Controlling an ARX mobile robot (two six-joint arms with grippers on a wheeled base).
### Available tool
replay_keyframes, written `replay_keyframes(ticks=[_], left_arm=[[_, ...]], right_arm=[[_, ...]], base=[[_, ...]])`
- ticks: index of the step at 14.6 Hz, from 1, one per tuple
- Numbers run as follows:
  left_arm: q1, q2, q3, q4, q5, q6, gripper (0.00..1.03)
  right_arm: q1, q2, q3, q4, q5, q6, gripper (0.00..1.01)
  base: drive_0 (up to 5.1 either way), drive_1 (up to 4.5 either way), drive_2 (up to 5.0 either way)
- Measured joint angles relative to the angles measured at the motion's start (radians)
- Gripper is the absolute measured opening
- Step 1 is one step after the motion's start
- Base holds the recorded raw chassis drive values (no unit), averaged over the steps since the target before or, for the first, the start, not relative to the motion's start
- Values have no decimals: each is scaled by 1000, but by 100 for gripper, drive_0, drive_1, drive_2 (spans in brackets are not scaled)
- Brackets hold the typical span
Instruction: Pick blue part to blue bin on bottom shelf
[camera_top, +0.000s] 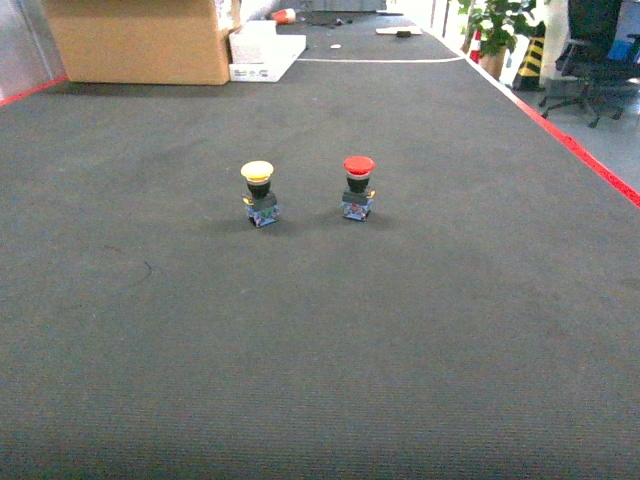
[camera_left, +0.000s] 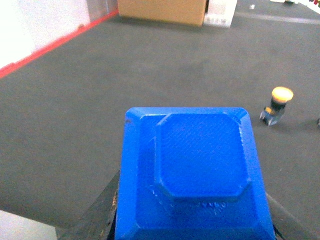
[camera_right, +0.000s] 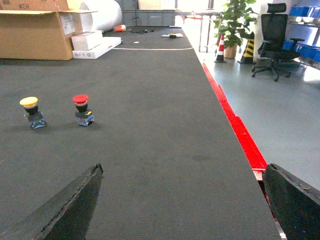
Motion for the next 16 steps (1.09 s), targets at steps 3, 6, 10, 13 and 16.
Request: replay_keyframes(ticks=[3, 6, 10, 13, 16], left_arm=[[-324, -318, 69, -319, -280, -64, 43], [-319, -328, 69, -314, -293, -79, 43], [-319, -325, 69, -313, -293, -79, 43], [-319, -328, 69, -315, -294, -80, 43], [-320, -327, 69, -314, -292, -80, 43]], right_arm=[[0, 0, 0, 0, 0, 0, 98], [0, 0, 0, 1, 0, 0, 98], [0, 0, 0, -2, 0, 0, 98], [0, 0, 0, 3, 0, 0, 98], [0, 0, 0, 0, 0, 0, 98]], base=[[0, 0, 0], [1, -137, 139], [2, -233, 237], [-113, -113, -113], [-176, -176, -176]])
